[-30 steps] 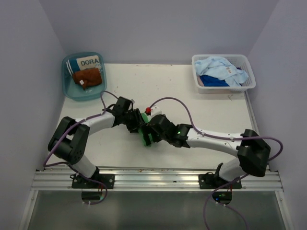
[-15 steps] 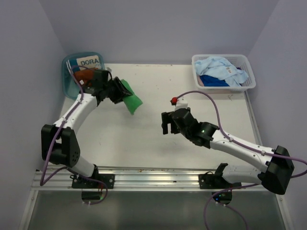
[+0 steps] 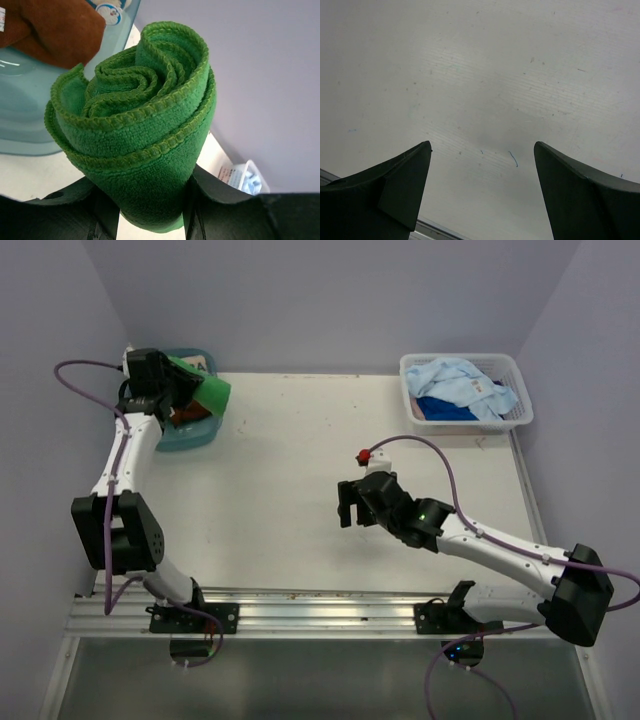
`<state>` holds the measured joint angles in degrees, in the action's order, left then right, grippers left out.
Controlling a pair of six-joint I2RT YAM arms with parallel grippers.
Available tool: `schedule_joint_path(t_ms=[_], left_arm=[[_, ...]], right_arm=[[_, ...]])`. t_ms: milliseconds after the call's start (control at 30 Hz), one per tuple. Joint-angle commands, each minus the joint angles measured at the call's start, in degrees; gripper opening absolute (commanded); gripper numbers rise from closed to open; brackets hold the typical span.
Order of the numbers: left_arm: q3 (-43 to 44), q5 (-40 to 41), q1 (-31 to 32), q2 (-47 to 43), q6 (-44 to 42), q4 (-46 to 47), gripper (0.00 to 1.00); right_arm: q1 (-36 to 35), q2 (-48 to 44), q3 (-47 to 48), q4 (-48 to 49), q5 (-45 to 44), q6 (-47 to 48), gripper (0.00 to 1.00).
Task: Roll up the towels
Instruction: Place the rolled towel into the container
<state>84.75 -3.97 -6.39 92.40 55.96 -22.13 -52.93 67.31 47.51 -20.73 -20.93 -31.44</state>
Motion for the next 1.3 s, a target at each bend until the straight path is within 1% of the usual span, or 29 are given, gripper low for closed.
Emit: schedule_joint_path(t_ms=[0,167,200,300,333,400,433,500,600,767,867,1067,1100,1267], left_arm=[[-3.3,2.8,-2.4,3.1,6.2,12.2,0.47],[-6.2,3.4,-4.9,7.4,8.3,16.8,0.47],[-7.9,3.5,-5.1,7.6,8.6,18.9,0.47],[-10.9,3.7,-5.8,8.5,9.2,21.2,0.48],[-11.4,3.7,-6.3,9.0,9.4,23.5,0.48],[-12.5,3.7,-7.0,10.4,10.3,24.8,0.47],[-12.9,5.9,-7.2,10.6,10.2,25.2,0.47],[-14.1,7.0,-7.2,11.3,10.0,26.3,0.48],[-14.3,8.1,-7.5,12.6,9.8,25.5,0.49],[-14.0,9.5,-7.5,14.1,10.2,24.5,0.54],[-12.0,10.5,-7.5,16.1,10.5,22.2,0.55],[-9.4,10.5,-7.5,19.3,10.5,22.2,0.55],[-8.6,10.4,-7.6,20.1,10.2,20.3,0.54],[-8.0,10.3,-7.5,21.2,10.9,19.5,0.55]], right_arm=[[0.0,-1.9,-0.2,-0.4,1.5,-1.9,0.88],[0.0,-1.6,0.0,-1.0,2.0,-2.0,0.88],[0.0,-1.4,0.1,-1.2,2.1,-2.0,0.88],[0.0,-0.5,0.4,-1.2,2.7,-2.0,0.88],[0.0,-0.3,0.5,-1.3,2.9,-2.0,0.88],[0.1,0.2,0.7,-1.2,3.4,-2.2,0.88],[0.0,0.4,0.7,-1.3,3.7,-2.2,0.88],[0.0,0.2,0.5,-1.3,3.9,-2.7,0.88],[0.0,-0.2,0.0,-1.5,3.5,-3.5,0.87],[0.0,-0.1,0.2,-1.9,3.3,-3.6,0.87],[0.0,0.5,1.0,-2.3,3.3,-3.4,0.87],[0.1,0.6,1.6,-2.8,2.8,-3.3,0.87],[0.0,0.7,1.8,-2.9,2.8,-3.3,0.87],[0.0,0.6,2.1,-3.2,2.6,-3.6,0.87]])
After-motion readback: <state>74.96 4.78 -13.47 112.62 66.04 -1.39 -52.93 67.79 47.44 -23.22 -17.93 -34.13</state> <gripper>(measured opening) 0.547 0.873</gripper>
